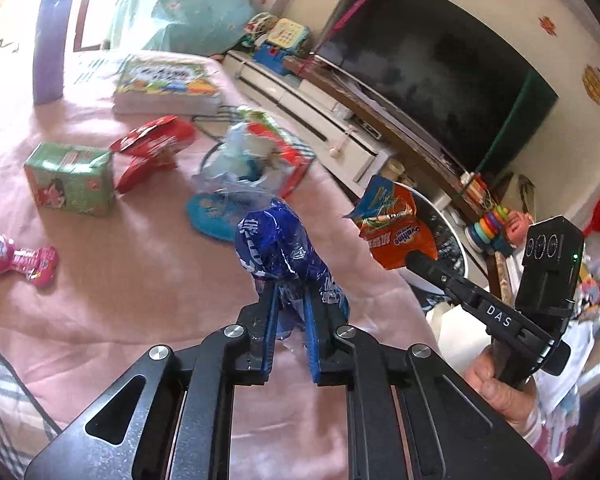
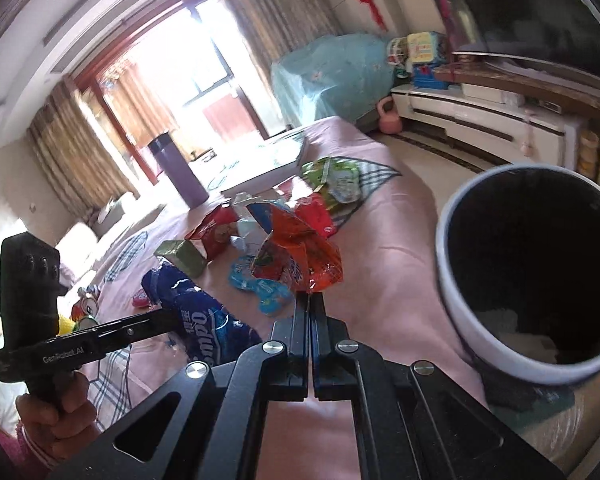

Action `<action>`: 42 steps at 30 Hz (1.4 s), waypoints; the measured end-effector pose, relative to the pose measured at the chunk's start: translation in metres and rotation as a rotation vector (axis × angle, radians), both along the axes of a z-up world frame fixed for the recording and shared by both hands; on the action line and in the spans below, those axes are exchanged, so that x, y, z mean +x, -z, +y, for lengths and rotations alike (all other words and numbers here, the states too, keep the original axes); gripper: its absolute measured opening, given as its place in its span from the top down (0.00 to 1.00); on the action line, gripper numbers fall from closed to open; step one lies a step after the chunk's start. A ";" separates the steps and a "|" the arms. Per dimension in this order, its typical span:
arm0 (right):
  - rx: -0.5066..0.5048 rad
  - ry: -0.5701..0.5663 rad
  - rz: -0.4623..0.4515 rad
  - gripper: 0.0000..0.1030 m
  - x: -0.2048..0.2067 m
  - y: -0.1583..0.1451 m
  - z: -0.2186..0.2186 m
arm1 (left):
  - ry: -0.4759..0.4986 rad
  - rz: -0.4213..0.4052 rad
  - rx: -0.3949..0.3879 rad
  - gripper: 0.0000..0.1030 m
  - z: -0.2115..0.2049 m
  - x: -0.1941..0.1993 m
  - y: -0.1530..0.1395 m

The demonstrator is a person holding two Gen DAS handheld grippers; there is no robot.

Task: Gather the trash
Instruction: 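Carry both items over the trash bin and open both tools to drop them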

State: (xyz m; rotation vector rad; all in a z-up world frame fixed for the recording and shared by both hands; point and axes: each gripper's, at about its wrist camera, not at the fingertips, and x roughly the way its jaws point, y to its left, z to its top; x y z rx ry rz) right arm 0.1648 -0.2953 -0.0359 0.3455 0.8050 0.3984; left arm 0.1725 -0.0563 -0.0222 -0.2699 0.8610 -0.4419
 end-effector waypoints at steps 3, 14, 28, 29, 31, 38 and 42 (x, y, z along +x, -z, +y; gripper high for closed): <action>0.003 0.031 -0.004 1.00 -0.011 -0.003 -0.012 | 0.032 -0.029 0.007 0.89 -0.014 -0.007 -0.009; -0.001 0.176 -0.023 1.00 -0.039 -0.013 -0.072 | 0.148 -0.083 0.034 0.89 -0.078 -0.010 -0.026; -0.018 0.282 -0.039 1.00 -0.039 -0.020 -0.123 | 0.216 -0.117 0.066 0.89 -0.145 0.014 -0.034; -0.020 0.284 -0.037 1.00 -0.039 -0.019 -0.125 | 0.218 -0.120 0.071 0.89 -0.150 0.016 -0.034; -0.023 0.289 -0.030 1.00 -0.036 -0.018 -0.129 | 0.225 -0.121 0.074 0.89 -0.156 0.020 -0.034; -0.041 0.303 0.001 1.00 -0.028 -0.012 -0.133 | 0.233 -0.116 0.077 0.89 -0.176 0.033 -0.032; -0.049 0.313 0.019 1.00 -0.022 -0.008 -0.139 | 0.233 -0.118 0.083 0.89 -0.188 0.044 -0.031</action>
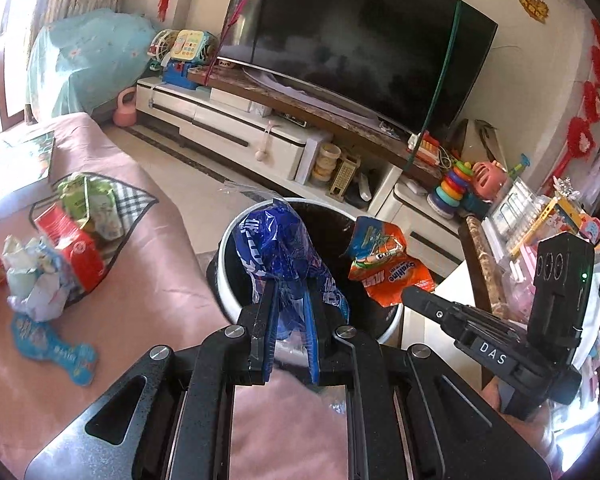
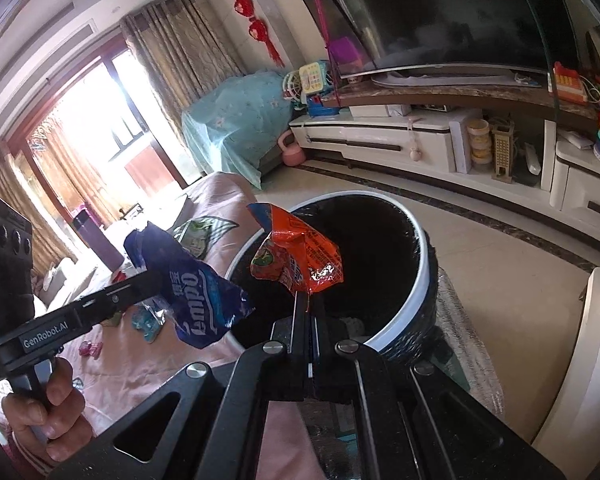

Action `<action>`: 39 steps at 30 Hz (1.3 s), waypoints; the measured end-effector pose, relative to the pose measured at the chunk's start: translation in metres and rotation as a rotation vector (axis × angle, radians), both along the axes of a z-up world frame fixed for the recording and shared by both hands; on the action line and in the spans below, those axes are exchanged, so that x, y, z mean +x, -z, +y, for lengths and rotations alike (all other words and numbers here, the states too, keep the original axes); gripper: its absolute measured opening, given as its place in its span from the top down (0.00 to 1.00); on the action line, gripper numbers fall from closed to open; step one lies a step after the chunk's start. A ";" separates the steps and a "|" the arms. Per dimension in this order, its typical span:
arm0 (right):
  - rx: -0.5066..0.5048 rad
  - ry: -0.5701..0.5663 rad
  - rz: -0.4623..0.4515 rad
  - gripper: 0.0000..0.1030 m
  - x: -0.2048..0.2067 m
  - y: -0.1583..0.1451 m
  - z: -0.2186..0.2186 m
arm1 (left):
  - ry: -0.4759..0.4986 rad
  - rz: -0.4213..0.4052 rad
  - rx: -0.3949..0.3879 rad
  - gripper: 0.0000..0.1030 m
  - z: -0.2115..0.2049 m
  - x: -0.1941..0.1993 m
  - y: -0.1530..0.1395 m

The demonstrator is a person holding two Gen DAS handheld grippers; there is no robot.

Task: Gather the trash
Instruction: 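Carry both items over the trash bin and open both tools to drop them, then move both tools back over the table toward the remaining trash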

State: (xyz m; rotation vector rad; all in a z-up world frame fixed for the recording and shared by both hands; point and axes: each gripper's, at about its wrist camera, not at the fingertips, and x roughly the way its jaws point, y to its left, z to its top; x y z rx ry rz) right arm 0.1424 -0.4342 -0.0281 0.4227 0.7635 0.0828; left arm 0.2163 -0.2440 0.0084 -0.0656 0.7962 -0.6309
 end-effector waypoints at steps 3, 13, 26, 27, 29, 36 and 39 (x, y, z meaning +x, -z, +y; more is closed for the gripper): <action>-0.008 0.009 0.014 1.00 0.006 0.001 -0.005 | -0.003 0.023 0.002 0.89 -0.008 0.010 0.006; -0.012 0.010 0.044 1.00 0.019 0.007 -0.015 | 0.026 0.049 0.021 0.89 -0.024 0.019 0.020; -0.001 0.025 0.070 0.62 0.028 0.016 -0.022 | -0.011 0.117 0.022 0.55 -0.013 0.026 0.034; 0.000 0.024 0.065 0.59 0.028 0.015 -0.021 | -0.020 0.114 0.024 0.51 -0.008 0.024 0.033; 0.000 0.019 0.062 0.55 0.027 0.014 -0.018 | -0.043 0.108 0.025 0.39 0.001 0.019 0.033; 0.018 -0.001 0.011 0.14 0.011 0.006 0.008 | -0.114 0.074 0.042 0.25 0.049 -0.007 0.036; 0.016 -0.033 -0.001 0.12 0.005 0.001 0.028 | -0.152 0.060 0.061 0.22 0.072 -0.021 0.039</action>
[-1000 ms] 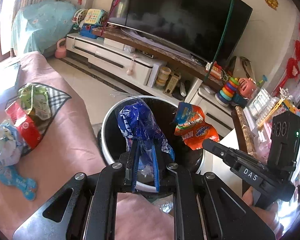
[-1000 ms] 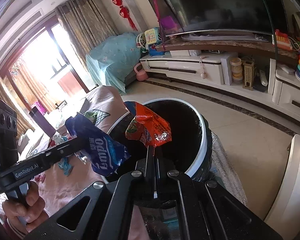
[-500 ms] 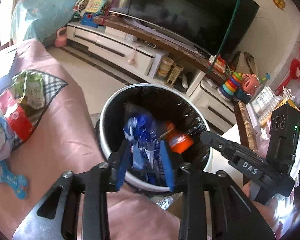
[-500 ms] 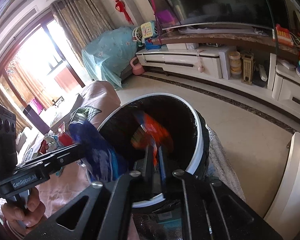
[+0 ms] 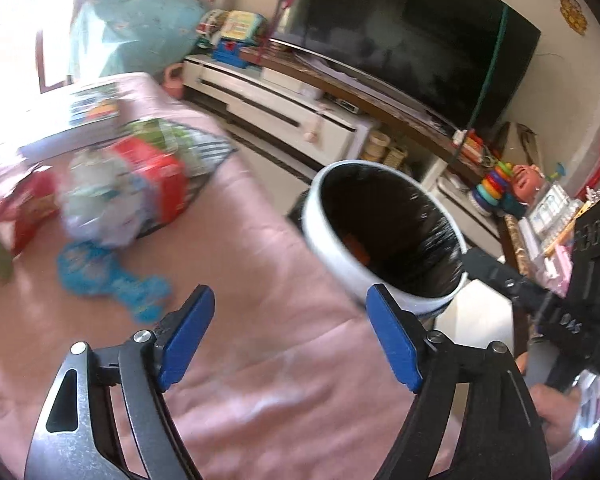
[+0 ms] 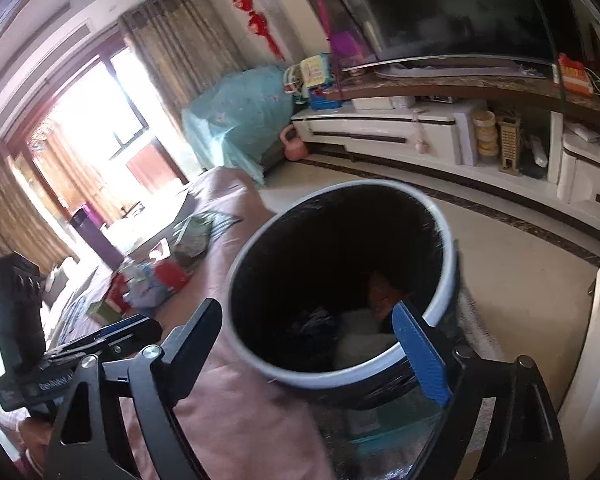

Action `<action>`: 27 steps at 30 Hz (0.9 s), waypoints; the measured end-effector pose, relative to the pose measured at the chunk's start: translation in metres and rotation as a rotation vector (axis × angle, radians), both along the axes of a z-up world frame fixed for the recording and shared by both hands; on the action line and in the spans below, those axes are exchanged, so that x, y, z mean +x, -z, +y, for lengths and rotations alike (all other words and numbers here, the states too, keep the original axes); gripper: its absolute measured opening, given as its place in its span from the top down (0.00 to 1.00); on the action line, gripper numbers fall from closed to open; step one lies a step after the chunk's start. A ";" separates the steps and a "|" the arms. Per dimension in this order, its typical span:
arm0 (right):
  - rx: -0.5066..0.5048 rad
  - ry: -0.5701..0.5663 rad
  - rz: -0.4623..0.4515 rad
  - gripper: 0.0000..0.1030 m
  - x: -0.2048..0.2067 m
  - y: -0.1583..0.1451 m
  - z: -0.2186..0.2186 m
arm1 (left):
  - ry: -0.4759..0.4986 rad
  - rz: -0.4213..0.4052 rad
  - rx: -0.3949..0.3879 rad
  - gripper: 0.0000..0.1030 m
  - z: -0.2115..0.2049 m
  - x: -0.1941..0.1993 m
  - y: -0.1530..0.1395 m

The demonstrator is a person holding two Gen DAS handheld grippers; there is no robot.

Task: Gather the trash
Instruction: 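Move both tools back over the table toward the remaining trash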

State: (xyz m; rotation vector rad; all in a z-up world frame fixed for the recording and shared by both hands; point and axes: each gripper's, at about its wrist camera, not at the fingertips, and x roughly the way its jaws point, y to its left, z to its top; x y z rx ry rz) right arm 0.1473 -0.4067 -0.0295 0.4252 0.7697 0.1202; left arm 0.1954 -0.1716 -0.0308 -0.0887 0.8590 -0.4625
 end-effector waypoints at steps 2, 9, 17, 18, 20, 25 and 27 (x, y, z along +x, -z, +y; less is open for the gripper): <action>-0.008 -0.017 -0.014 0.10 -0.004 -0.002 0.013 | -0.024 0.006 0.001 0.22 0.017 -0.008 0.003; -0.003 -0.118 -0.019 0.10 -0.010 -0.002 0.061 | -0.114 0.021 -0.017 0.22 0.071 -0.030 0.010; -0.013 -0.218 0.001 0.10 -0.011 0.006 0.111 | -0.189 0.022 -0.007 0.22 0.124 -0.051 0.014; -0.016 -0.229 0.002 0.10 -0.011 0.006 0.117 | -0.199 0.024 -0.008 0.22 0.131 -0.054 0.015; -0.026 -0.252 0.005 0.10 -0.010 0.007 0.128 | -0.223 0.036 -0.017 0.22 0.143 -0.058 0.018; -0.029 -0.304 0.011 0.10 -0.006 0.006 0.151 | -0.286 0.060 -0.035 0.22 0.174 -0.064 0.024; -0.034 -0.323 0.008 0.10 -0.005 0.006 0.158 | -0.300 0.066 -0.037 0.22 0.182 -0.065 0.025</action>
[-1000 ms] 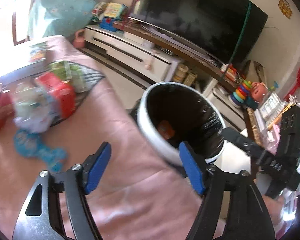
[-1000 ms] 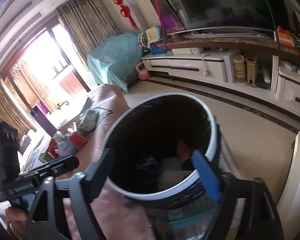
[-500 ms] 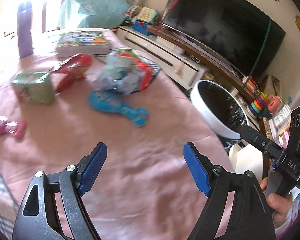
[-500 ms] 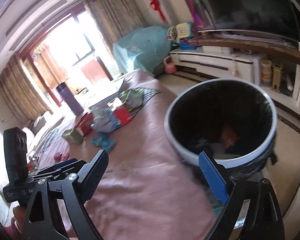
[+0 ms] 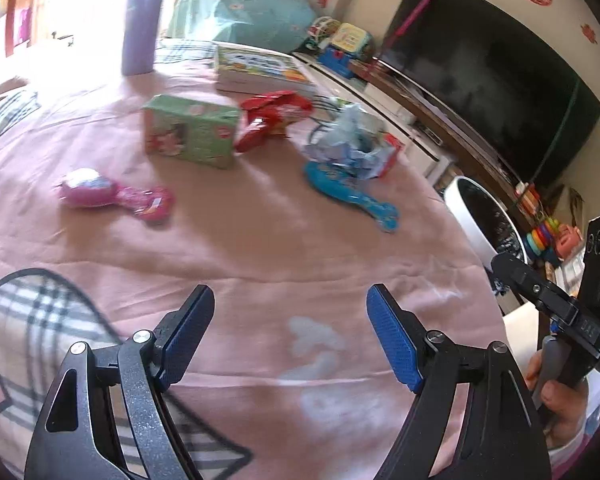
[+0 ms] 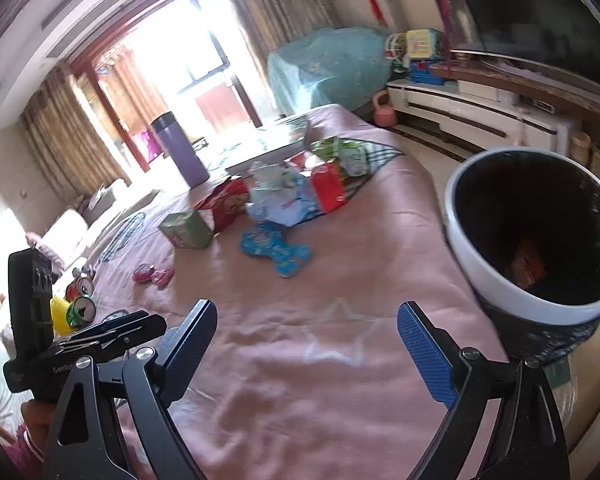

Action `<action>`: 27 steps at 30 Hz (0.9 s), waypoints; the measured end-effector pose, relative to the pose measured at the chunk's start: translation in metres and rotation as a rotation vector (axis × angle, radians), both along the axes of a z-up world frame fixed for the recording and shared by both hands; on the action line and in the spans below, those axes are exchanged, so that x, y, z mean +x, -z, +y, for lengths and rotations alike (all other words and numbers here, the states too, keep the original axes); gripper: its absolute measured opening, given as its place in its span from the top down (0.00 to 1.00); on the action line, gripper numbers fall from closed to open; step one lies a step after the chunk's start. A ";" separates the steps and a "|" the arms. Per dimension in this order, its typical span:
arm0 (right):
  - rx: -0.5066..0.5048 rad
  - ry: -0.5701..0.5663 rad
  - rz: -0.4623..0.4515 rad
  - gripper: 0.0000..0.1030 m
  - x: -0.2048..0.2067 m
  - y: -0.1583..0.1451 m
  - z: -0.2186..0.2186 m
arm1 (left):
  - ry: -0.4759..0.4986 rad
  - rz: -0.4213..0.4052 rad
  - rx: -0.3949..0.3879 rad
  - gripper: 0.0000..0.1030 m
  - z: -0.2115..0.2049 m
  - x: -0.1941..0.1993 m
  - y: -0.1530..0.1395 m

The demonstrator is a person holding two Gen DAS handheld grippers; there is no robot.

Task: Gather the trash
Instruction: 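Move both tools back over the table toward the remaining trash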

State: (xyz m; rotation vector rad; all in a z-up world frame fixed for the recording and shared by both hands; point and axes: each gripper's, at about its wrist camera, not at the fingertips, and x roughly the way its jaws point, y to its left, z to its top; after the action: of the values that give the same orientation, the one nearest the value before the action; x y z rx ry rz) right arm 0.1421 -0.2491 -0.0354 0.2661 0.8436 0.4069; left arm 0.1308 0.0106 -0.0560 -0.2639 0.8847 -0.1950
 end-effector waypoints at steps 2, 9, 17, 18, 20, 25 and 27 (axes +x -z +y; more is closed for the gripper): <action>-0.003 -0.018 0.001 0.10 0.002 0.000 0.007 | -0.015 0.007 -0.006 0.22 0.012 -0.002 0.003; -0.016 -0.088 0.012 0.10 0.015 0.006 0.030 | -0.088 0.031 -0.018 0.22 0.044 -0.001 0.008; -0.023 -0.172 0.048 0.10 0.041 0.016 0.048 | -0.224 0.083 -0.101 0.22 0.092 0.020 0.015; -0.032 -0.182 0.047 0.10 0.044 0.017 0.051 | -0.243 0.086 -0.103 0.22 0.097 0.023 0.015; -0.047 -0.197 0.044 0.10 0.051 0.018 0.057 | -0.290 0.101 -0.097 0.22 0.107 0.034 0.018; -0.080 -0.249 0.050 0.10 0.074 0.026 0.074 | -0.358 0.115 -0.078 0.22 0.122 0.063 0.020; -0.107 -0.258 0.046 0.11 0.081 0.029 0.081 | -0.363 0.110 -0.037 0.22 0.120 0.076 0.021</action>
State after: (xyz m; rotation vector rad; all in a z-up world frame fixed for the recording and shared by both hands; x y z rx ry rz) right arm 0.2227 -0.1680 -0.0649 0.0671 0.9459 0.5957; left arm 0.2066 0.1304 -0.0766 -0.4672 0.9269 0.1416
